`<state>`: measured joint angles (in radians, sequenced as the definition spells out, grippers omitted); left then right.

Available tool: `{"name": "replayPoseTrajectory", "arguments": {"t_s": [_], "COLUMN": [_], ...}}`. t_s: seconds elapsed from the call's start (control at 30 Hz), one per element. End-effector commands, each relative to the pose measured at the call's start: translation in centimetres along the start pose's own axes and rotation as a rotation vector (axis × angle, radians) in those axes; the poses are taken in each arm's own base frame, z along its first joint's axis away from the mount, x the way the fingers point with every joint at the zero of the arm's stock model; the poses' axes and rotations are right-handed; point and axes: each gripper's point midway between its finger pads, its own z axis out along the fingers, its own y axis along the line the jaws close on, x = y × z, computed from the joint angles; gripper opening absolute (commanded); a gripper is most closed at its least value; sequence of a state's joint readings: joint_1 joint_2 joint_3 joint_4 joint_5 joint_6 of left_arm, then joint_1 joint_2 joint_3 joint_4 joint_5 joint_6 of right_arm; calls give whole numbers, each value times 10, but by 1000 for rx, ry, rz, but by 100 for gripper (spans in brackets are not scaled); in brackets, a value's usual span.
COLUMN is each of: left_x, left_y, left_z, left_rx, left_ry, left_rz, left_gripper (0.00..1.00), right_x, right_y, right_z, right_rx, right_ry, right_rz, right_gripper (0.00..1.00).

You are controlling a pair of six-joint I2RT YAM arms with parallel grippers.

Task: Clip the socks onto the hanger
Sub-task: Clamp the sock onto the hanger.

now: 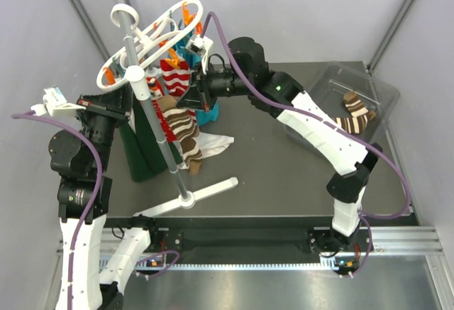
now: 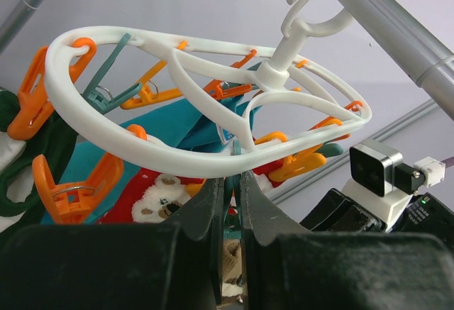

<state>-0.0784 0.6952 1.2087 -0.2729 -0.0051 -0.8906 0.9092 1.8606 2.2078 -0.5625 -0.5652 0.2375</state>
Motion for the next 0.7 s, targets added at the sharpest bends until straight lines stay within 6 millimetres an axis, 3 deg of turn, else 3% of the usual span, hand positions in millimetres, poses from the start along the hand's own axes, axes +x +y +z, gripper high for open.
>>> {"name": "replayPoseTrajectory", "arguments": {"t_s": [0.0,0.47,0.67], "left_x": [10,10,10], "left_y": [0,1,1], "left_z": [-6,-8,-8], "left_rx": [8,8,10], "left_ry": [53,48,50], "left_rz": [13,16,21], "left_gripper": [0,0,0], "right_x": [-23,-29,-36], "right_y": [25,42,47], "right_z": [1,16,14], "right_rx": [-71,-139,-144], "right_ry": [-64,-91,-116], "right_rz": [-30,-6,-6], "right_gripper": [0,0,0]}}
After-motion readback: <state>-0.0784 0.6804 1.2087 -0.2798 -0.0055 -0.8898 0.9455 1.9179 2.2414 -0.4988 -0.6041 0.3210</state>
